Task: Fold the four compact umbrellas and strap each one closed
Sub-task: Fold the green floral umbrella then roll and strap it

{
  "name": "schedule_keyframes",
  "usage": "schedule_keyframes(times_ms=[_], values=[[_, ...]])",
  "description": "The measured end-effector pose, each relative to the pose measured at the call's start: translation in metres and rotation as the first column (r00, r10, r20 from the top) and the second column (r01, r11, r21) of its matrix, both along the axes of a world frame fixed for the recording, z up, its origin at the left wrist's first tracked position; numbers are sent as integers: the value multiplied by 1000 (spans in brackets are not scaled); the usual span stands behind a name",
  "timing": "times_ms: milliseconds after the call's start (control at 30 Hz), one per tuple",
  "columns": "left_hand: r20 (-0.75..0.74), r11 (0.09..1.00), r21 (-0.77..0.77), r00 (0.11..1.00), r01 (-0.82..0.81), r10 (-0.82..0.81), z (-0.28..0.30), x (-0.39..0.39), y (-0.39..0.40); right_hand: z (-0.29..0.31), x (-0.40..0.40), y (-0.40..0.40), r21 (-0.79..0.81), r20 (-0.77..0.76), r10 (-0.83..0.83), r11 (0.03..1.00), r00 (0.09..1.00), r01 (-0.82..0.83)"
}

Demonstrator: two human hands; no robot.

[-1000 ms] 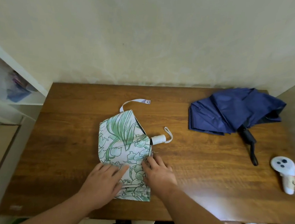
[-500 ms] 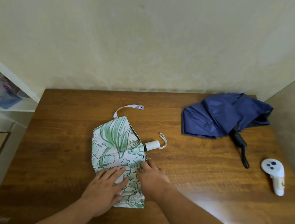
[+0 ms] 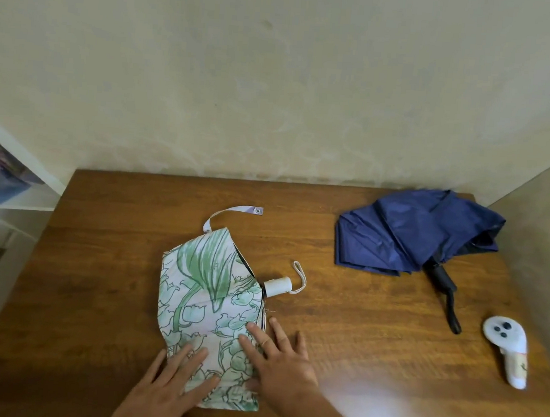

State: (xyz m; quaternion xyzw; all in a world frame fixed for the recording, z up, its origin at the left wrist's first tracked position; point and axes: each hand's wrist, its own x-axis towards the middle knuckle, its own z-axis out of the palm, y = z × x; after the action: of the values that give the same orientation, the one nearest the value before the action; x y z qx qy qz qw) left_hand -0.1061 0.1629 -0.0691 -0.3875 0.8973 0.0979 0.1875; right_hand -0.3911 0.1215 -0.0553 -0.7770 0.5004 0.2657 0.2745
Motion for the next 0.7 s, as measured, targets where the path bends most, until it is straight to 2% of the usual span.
schedule_keyframes(times_ms=[133,200,333,400,500,567,633,700], values=[[-33,999,-17,999,36,-37,-1,20,6,-1,3,-3,11,-1,8,1000,1000,-8],[-70,999,21,997,34,-32,3,22,-4,2,3,-3,18,5,3,1000,1000,-3],[-283,975,-31,938,-218,201,29,-14,-36,5,1,-2,-9,14,-1,1000,1000,1],[-272,969,-62,939,-238,213,29,-26,-48,3,1,0,-13,24,0,1000,1000,1],[-195,990,13,971,-139,138,20,-14,-47,4,2,-1,-3,23,-13,1000,1000,13],[-166,989,73,977,-127,138,17,2,-38,6,3,-2,4,18,-20,1000,1000,20],[-215,982,97,960,-162,179,18,15,-28,9,4,-3,19,18,-29,999,999,29],[-287,928,185,885,-325,367,26,21,-33,10,6,-4,31,21,-45,999,999,45]])
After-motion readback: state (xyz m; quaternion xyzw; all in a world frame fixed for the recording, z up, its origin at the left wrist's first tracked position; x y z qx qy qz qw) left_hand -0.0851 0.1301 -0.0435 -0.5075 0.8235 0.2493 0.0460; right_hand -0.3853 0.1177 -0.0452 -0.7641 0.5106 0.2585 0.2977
